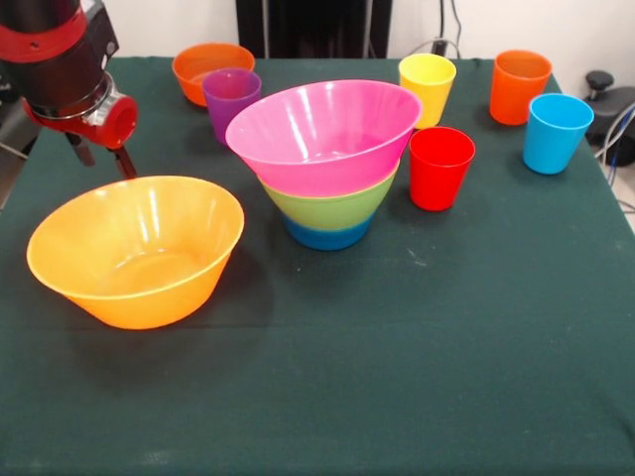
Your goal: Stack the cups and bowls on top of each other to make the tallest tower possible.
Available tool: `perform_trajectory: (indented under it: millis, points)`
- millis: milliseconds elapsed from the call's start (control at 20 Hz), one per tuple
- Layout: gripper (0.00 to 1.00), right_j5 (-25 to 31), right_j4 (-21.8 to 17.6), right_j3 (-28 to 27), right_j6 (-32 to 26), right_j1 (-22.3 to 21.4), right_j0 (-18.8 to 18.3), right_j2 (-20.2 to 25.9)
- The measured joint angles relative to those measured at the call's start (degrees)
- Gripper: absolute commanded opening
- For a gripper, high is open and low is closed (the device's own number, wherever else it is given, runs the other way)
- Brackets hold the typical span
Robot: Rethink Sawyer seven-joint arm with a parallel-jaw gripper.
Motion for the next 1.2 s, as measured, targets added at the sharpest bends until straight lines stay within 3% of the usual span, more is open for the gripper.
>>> perform_trajectory:
  millis: [1200]
  points:
    - [1.00, -1.19, -0.58, -0.02, 0.00, 2.58, -0.28, 0.00]
